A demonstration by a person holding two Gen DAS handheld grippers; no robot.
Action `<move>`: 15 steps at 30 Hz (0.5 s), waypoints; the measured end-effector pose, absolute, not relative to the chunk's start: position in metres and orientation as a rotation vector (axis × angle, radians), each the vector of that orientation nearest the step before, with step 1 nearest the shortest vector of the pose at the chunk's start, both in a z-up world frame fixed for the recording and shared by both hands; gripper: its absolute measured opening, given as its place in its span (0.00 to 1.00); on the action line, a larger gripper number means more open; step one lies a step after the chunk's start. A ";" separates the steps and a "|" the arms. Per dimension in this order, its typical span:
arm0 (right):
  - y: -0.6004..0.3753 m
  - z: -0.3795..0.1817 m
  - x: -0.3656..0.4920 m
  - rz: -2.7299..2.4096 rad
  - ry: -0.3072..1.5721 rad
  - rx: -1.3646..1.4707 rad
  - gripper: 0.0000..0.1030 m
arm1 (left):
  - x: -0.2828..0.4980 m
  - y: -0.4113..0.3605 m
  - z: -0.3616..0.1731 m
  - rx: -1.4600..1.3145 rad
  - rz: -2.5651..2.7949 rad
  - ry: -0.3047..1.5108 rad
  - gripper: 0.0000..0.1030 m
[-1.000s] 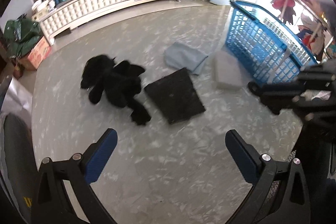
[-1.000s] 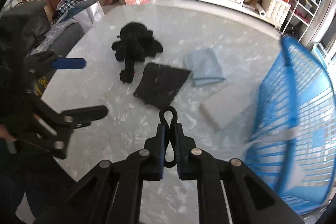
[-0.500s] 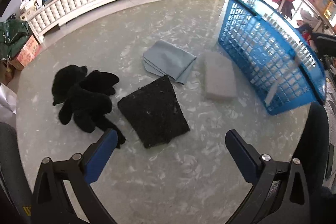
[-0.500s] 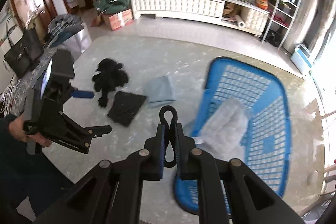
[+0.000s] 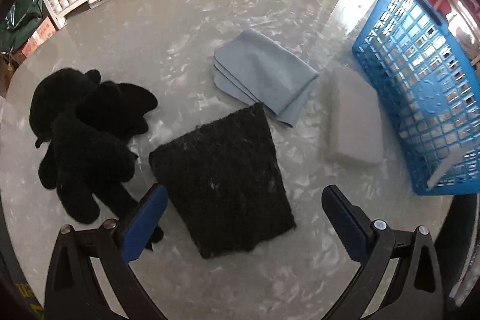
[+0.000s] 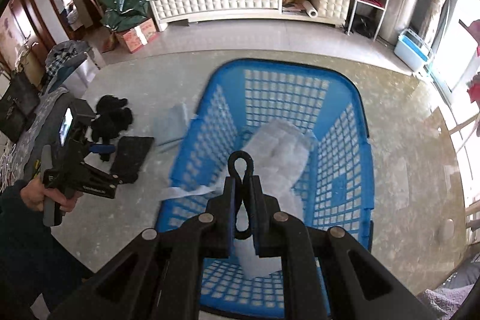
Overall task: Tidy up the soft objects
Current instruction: 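Drop the black ring into the basket with the right gripper while the left gripper grasps the black mat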
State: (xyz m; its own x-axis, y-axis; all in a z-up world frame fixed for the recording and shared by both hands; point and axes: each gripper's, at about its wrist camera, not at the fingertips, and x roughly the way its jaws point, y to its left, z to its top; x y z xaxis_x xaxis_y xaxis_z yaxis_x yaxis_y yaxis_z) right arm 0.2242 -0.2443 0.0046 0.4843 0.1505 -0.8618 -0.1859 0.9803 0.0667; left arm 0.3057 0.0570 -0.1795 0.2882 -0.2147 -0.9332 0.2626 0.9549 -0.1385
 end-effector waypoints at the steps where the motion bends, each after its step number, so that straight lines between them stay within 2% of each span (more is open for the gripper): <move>1: -0.248 0.003 0.226 0.201 1.053 -0.032 0.08 | 0.307 0.055 -0.181 0.065 -0.310 1.238 1.00; 15: -0.260 -0.035 0.272 0.194 1.190 -0.021 0.09 | 0.329 0.041 -0.188 0.092 -0.321 1.256 0.98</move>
